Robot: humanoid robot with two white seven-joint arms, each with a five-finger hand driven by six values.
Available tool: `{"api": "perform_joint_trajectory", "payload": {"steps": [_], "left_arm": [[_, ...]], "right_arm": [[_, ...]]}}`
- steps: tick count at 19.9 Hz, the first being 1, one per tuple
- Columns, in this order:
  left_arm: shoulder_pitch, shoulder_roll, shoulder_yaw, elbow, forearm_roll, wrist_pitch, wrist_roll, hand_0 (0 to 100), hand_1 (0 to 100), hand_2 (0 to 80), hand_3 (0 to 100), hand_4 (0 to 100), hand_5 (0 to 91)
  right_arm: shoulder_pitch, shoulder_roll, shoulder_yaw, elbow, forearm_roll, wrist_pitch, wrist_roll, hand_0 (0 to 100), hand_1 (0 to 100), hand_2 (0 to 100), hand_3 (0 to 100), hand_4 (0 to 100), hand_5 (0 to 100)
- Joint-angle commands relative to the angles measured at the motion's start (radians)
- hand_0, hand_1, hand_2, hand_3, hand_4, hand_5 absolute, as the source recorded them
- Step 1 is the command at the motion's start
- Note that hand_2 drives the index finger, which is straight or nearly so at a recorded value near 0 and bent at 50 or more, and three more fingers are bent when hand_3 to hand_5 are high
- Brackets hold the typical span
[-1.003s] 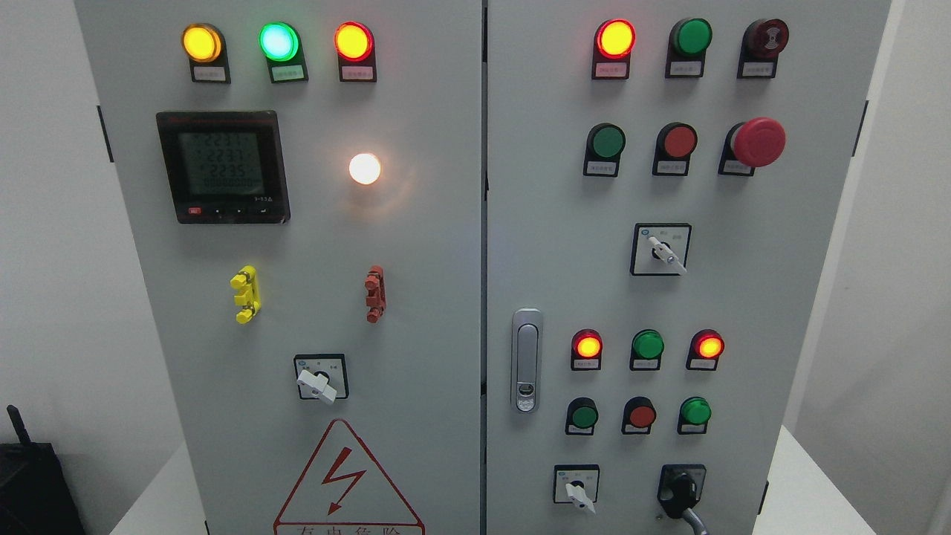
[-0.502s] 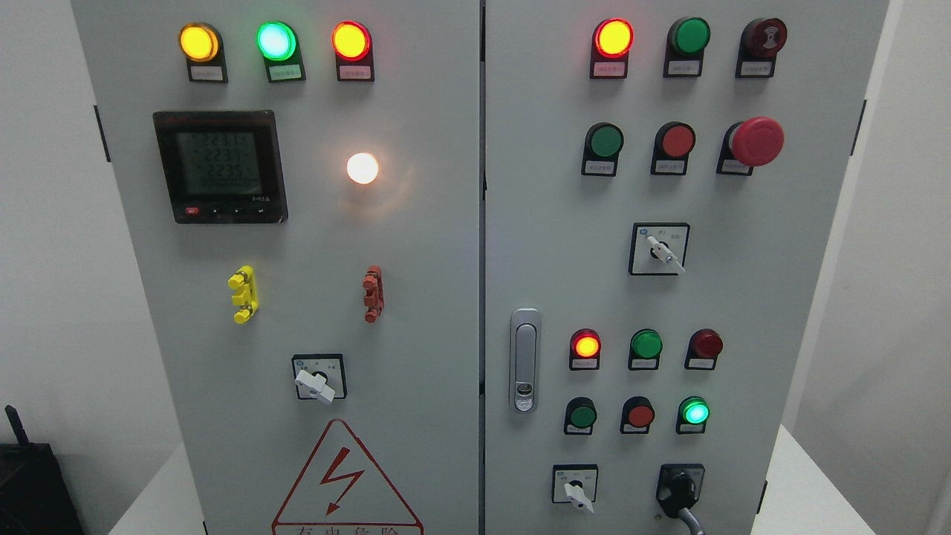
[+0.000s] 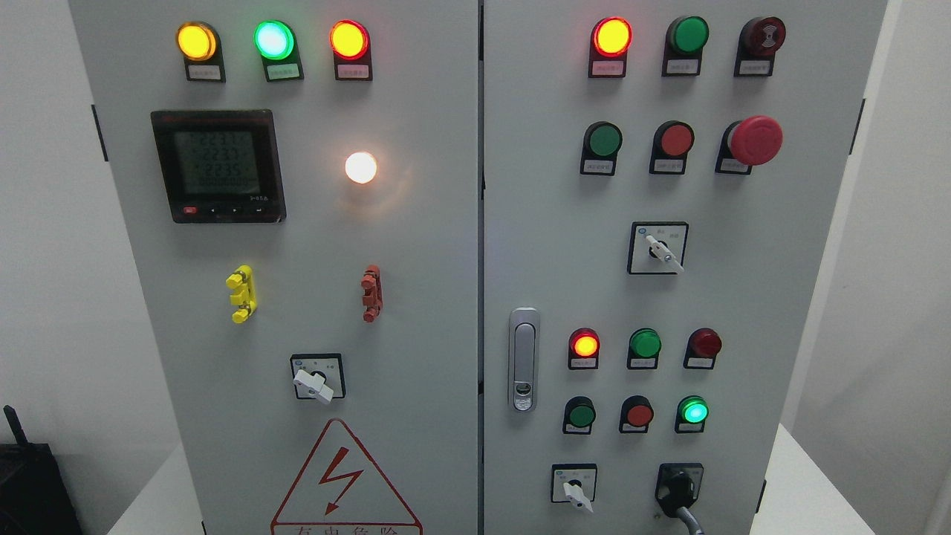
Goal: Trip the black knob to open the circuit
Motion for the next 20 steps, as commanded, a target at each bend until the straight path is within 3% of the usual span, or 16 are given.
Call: {"api": "perform_joint_trajectory", "payload": {"steps": [1, 20], "left_arm": [[0.000, 0.002, 0.001, -0.016, 0.000, 0.000, 0.001, 12, 39, 0.0, 0, 0, 0.0], [0.000, 0.000, 0.001, -0.016, 0.000, 0.000, 0.001, 12, 39, 0.0, 0, 0, 0.0]], "right_arm": [[-0.001, 0.001, 0.002, -0.007, -0.001, -0.008, 0.007, 0, 0, 3, 100, 100, 100], [0.003, -0.008, -0.007, 0.013, -0.002, -0.008, 0.007, 0, 0, 3, 100, 100, 100]]}}
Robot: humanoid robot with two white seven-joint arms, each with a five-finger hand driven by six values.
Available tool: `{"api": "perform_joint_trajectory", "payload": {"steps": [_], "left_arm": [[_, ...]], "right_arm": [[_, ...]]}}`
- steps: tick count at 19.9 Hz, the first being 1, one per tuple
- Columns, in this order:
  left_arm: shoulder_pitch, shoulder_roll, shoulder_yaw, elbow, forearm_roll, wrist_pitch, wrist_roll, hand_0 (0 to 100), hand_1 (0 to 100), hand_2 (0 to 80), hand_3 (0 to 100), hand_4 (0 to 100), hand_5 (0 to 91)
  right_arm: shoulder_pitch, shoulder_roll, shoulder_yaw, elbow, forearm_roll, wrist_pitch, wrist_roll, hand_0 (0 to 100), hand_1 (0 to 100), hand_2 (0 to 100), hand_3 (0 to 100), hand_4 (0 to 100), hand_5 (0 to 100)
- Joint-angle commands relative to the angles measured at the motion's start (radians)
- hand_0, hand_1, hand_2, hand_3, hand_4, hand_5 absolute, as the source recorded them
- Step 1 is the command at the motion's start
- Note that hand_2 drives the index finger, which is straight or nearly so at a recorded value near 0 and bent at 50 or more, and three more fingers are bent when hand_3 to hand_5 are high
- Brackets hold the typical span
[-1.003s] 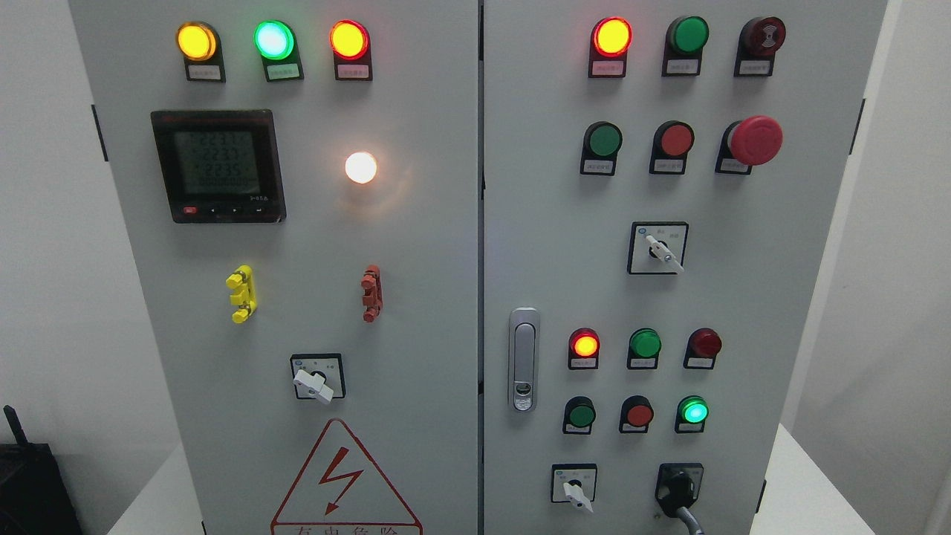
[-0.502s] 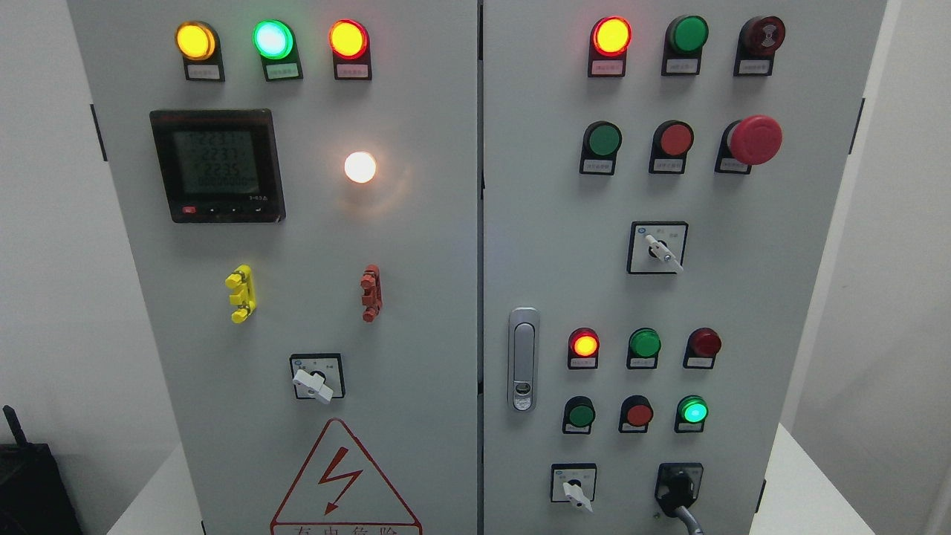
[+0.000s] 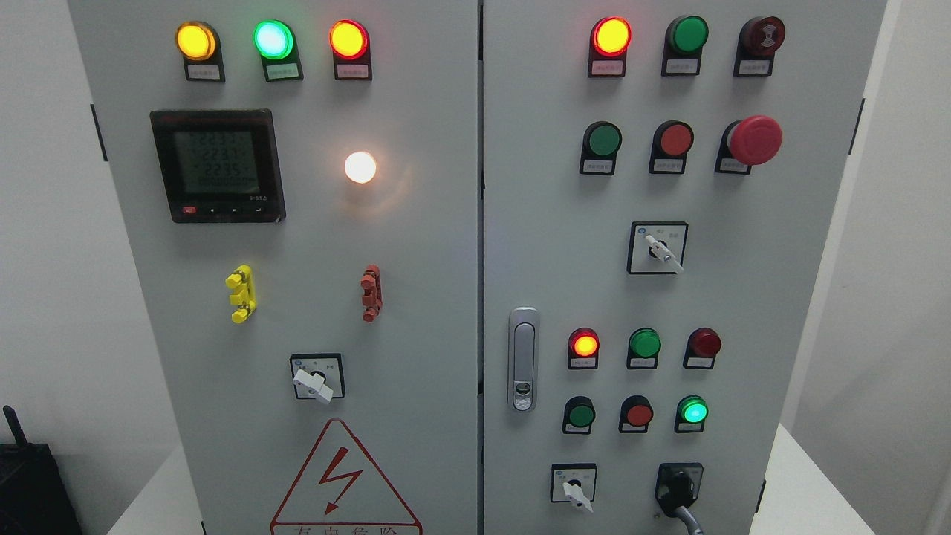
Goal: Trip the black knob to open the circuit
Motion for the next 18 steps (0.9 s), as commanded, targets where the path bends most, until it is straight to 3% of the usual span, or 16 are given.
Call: {"api": "perform_joint_trajectory", "payload": {"steps": [1, 18], "left_arm": [[0.000, 0.000, -0.001, -0.016, 0.000, 0.000, 0.001, 12, 39, 0.0, 0, 0, 0.0], [0.000, 0.000, 0.001, -0.016, 0.000, 0.000, 0.001, 12, 39, 0.0, 0, 0, 0.0]], "right_arm": [[0.004, -0.008, -0.010, 0.011, 0.000, -0.008, 0.007, 0, 0, 3, 100, 100, 100], [0.001, -0.034, -0.045, 0.033, -0.006, -0.008, 0.007, 0, 0, 4, 100, 100, 100]]}}
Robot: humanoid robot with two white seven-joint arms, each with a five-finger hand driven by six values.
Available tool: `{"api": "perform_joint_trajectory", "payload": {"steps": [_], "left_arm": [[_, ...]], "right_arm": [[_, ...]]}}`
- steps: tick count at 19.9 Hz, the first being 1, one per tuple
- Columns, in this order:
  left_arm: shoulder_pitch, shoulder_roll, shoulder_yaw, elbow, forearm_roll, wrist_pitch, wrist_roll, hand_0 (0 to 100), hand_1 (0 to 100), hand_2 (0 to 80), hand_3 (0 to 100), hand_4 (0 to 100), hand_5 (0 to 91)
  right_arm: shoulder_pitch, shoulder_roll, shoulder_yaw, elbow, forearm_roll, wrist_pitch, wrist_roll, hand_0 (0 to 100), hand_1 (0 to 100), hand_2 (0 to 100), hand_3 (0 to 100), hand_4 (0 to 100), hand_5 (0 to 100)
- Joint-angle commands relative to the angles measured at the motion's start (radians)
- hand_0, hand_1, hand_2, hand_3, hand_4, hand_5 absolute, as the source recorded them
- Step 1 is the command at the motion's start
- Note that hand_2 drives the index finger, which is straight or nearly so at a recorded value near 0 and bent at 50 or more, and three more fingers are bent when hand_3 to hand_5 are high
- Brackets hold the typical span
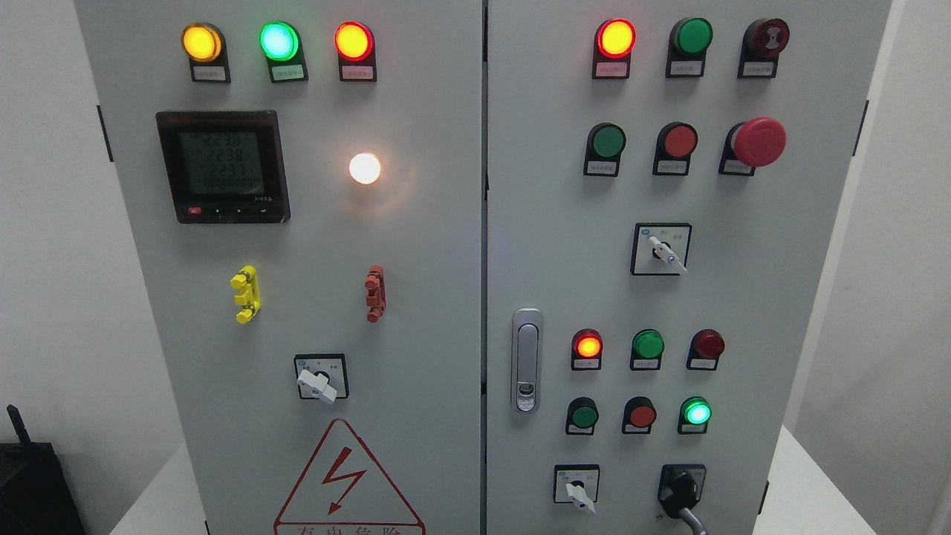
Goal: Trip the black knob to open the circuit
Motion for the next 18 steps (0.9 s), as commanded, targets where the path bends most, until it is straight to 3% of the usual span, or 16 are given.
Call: {"api": "perform_joint_trajectory", "payload": {"steps": [1, 18], "left_arm": [[0.000, 0.000, 0.001, -0.016, 0.000, 0.000, 0.001, 12, 39, 0.0, 0, 0, 0.0], [0.000, 0.000, -0.001, -0.016, 0.000, 0.000, 0.001, 12, 39, 0.0, 0, 0, 0.0]], "right_arm": [[-0.002, -0.019, -0.021, 0.016, -0.002, 0.004, -0.007, 0, 0, 4, 100, 100, 100], [0.007, -0.027, -0.025, 0.013, -0.003, 0.002, -0.010, 0, 0, 3, 100, 100, 100]]}}
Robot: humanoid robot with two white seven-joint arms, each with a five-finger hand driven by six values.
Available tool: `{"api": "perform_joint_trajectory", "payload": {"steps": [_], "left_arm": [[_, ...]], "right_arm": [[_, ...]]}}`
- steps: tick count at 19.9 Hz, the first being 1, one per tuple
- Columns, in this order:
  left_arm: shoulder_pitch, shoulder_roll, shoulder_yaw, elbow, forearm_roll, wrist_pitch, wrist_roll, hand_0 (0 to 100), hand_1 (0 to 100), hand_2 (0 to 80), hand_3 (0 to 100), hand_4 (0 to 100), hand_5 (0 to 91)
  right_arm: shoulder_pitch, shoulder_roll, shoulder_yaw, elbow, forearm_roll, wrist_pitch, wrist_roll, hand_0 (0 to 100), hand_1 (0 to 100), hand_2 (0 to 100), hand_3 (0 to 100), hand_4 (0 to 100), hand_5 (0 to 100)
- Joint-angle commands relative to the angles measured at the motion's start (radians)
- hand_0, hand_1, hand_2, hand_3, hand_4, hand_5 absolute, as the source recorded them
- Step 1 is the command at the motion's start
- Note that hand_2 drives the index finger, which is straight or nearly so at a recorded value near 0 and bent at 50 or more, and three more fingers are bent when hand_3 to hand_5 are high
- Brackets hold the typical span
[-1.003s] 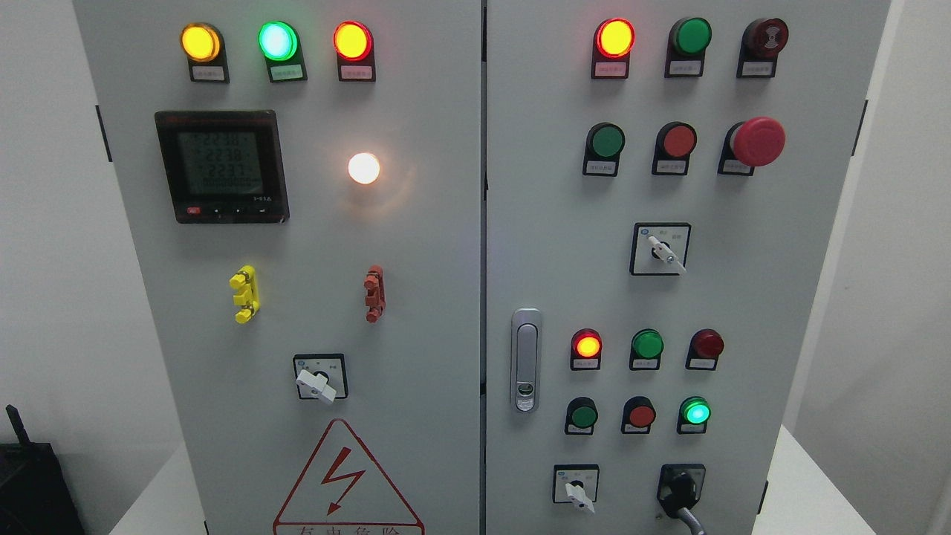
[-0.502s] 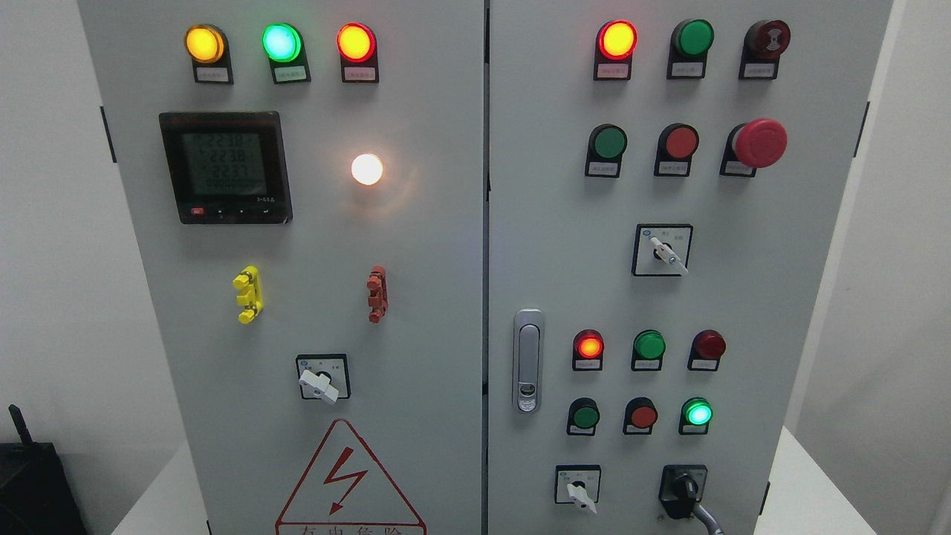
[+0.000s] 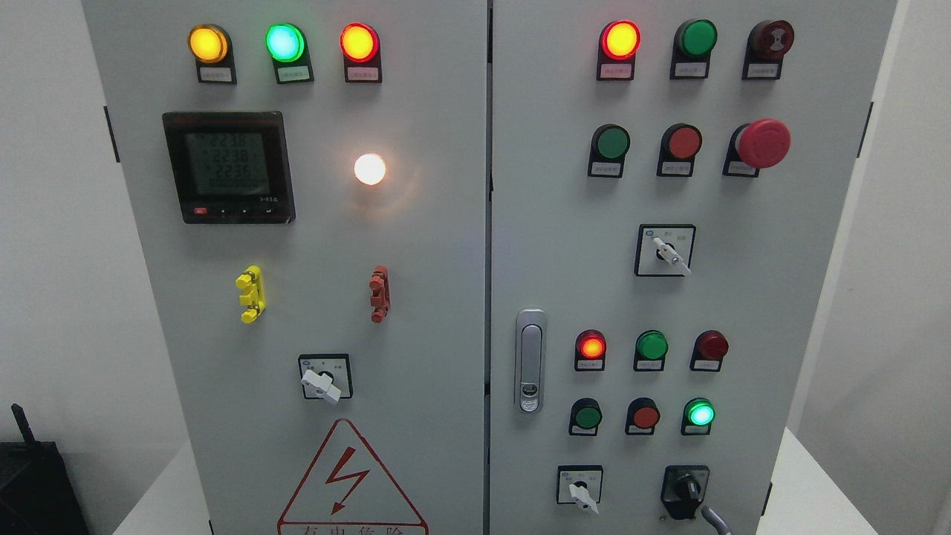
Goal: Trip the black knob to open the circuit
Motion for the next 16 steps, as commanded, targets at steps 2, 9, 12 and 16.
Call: {"api": "perform_joint_trajectory", "payload": {"steps": [2, 9, 12, 16], "left_arm": [[0.000, 0.000, 0.001, -0.016, 0.000, 0.000, 0.001, 12, 39, 0.0, 0, 0, 0.0], [-0.002, 0.000, 0.001, -0.016, 0.000, 0.000, 0.001, 12, 39, 0.0, 0, 0, 0.0], [0.000, 0.000, 0.001, -0.016, 0.000, 0.000, 0.001, 12, 39, 0.0, 0, 0, 0.0], [0.000, 0.000, -0.001, -0.016, 0.000, 0.000, 0.001, 12, 39, 0.0, 0, 0, 0.0]], "right_arm": [[0.009, -0.005, 0.013, -0.008, 0.000, 0.001, -0.003, 0, 0, 3, 100, 100, 99], [0.085, 0.009, 0.021, -0.066, 0.000, -0.028, 0.000, 0, 0, 0, 75, 62, 60], [0.129, 0.010, 0.021, -0.094, 0.000, -0.041, 0.003, 0, 0, 0, 40, 29, 29], [0.195, 0.012, 0.015, -0.130, 0.000, -0.077, 0.046, 0, 0, 0, 6, 1, 1]]}}
